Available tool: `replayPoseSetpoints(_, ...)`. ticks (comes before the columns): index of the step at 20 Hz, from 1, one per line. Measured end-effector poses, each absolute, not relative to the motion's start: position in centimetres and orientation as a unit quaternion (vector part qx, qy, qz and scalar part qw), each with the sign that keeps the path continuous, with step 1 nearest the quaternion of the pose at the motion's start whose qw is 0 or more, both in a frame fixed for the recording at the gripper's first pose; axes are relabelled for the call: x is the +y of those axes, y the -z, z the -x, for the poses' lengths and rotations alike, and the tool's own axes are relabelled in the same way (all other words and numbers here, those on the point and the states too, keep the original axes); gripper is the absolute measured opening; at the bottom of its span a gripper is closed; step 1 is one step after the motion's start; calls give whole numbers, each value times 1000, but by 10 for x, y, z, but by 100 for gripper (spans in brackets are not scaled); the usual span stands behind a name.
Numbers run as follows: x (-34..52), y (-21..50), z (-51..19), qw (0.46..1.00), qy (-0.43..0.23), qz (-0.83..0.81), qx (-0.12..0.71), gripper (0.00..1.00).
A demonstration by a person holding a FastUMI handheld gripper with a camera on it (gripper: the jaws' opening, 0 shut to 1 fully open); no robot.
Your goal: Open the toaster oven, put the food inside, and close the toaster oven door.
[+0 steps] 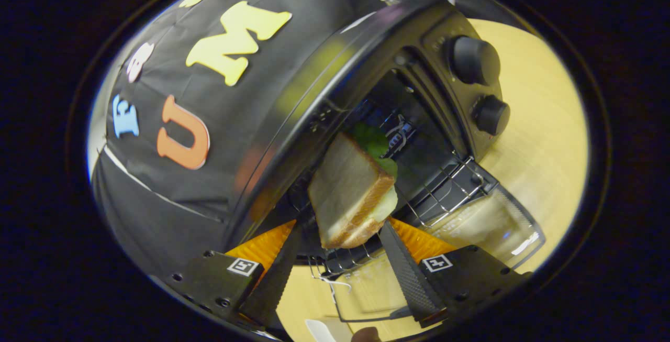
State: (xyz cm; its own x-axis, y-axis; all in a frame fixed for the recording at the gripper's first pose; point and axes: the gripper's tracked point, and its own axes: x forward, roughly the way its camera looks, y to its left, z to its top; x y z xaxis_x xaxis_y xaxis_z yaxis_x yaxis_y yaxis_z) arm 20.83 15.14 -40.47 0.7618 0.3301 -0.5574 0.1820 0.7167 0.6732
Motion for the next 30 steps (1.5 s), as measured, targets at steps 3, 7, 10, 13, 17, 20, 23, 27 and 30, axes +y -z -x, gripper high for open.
replayPoseSetpoints(3,150,393,-190,885,-67,-297,353,98)
replayPoseSetpoints(7,139,370,-162,914,-68,-205,344,100)
replayPoseSetpoints(10,135,354,-134,928,-74,-147,334,100)
replayPoseSetpoints(13,132,350,-106,938,-85,-91,323,100)
replayPoseSetpoints(17,128,372,-78,938,-77,-69,330,100)
replayPoseSetpoints(20,126,408,-58,931,-74,-47,354,100)
replayPoseSetpoints(23,124,441,-47,924,-73,-34,373,100)
replayPoseSetpoints(27,120,475,-44,915,-66,-26,397,100)
replayPoseSetpoints(30,117,490,-48,912,-58,-25,406,100)
